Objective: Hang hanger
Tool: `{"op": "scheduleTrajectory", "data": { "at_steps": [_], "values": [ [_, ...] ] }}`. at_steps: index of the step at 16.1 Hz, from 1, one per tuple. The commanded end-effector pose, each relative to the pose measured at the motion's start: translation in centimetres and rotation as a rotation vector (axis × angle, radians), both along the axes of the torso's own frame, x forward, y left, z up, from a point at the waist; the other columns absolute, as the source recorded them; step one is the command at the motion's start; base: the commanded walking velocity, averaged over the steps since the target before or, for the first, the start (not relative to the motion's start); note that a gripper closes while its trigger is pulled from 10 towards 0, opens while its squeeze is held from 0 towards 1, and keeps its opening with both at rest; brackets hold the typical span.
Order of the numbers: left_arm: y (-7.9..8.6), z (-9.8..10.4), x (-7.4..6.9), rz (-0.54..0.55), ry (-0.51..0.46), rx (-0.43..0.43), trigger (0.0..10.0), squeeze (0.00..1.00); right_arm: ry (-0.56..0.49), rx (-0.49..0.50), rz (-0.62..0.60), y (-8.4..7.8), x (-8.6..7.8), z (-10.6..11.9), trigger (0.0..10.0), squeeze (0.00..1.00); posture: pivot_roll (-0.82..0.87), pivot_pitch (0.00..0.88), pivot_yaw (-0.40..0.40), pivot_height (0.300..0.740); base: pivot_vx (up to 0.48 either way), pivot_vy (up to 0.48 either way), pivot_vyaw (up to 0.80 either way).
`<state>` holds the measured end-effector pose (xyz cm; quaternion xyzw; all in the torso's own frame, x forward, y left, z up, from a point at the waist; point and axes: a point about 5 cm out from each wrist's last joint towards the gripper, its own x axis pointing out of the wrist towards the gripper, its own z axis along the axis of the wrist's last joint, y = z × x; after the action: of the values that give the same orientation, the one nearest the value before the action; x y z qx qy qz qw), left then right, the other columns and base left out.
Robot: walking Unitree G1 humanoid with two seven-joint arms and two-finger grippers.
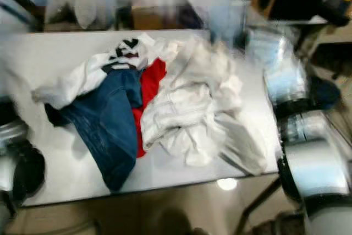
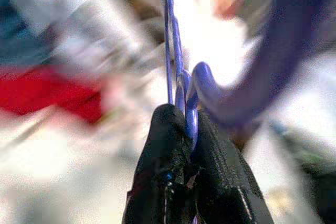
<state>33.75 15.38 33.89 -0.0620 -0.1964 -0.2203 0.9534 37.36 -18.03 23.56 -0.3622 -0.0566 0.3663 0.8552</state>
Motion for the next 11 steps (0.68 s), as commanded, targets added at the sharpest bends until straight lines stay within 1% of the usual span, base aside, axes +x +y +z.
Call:
{"op": "scheduleTrajectory", "data": {
  "at_steps": [1,2,3,4,5,6,7,8,9,10,11],
  "values": [
    [-0.6,-2.5,-0.1,0.012,0.085,0.075,10.0,0.00,-0.009,-0.015,0.113,0.7,-1.3,1.1,10.0,0.00,-0.12,0.000,0.021,0.740,0.000,0.000,0.00],
    [-1.1,-4.5,-0.3,0.011,0.142,0.118,10.0,0.00,0.036,-0.034,0.148,0.1,-2.5,0.2,10.0,0.00,-0.13,0.000,0.026,0.740,0.000,0.000,0.00],
    [-1.3,-7.9,-0.8,0.040,0.239,0.246,10.0,0.00,0.138,-0.069,0.201,-1.4,-5.1,-0.8,10.0,0.00,-0.14,0.000,0.037,0.740,0.000,0.000,0.00],
    [-1.2,-9.1,-1.1,0.056,0.277,0.301,10.0,0.00,0.183,-0.089,0.224,-2.0,-6.3,-1.0,10.0,0.00,-0.14,0.000,0.037,0.740,0.000,0.000,0.00],
    [-0.8,-10.2,-1.2,0.089,0.311,0.344,10.0,0.00,0.231,-0.118,0.252,-2.8,-7.7,-1.0,10.0,0.00,-0.14,0.000,0.042,0.740,0.000,0.000,0.00],
    [0.0,-10.5,-1.1,0.128,0.331,0.373,10.0,0.00,0.251,-0.144,0.257,-3.8,-8.8,-0.5,10.0,0.00,-0.14,0.000,0.045,0.740,0.000,0.000,0.00],
    [0.5,-10.6,-0.9,0.155,0.339,0.409,10.0,0.00,0.257,-0.159,0.254,-4.3,-9.4,0.1,10.0,0.00,-0.14,0.000,0.048,0.740,0.000,0.000,0.00],
    [1.0,-11.2,-1.0,0.151,0.342,0.480,10.0,0.44,0.261,-0.175,0.242,-4.7,-9.9,0.8,10.0,0.00,-0.15,0.000,0.058,0.740,0.000,0.000,0.00],
    [1.5,-12.2,-1.1,0.137,0.354,0.600,10.0,1.00,0.260,-0.202,0.232,-5.4,-10.3,1.7,10.0,0.00,-0.15,0.000,0.062,0.740,0.000,0.000,0.00],
    [1.7,-12.7,-1.2,0.125,0.373,0.613,10.0,1.00,0.257,-0.211,0.230,-5.7,-10.6,2.3,10.0,0.00,-0.16,0.000,0.062,0.740,0.000,0.000,0.00],
    [2.4,-13.5,-1.6,0.113,0.406,0.669,10.0,1.00,0.250,-0.216,0.227,-6.2,-11.0,3.4,10.0,0.00,-0.16,0.000,0.063,0.740,0.000,0.000,0.00]
  ]
}}
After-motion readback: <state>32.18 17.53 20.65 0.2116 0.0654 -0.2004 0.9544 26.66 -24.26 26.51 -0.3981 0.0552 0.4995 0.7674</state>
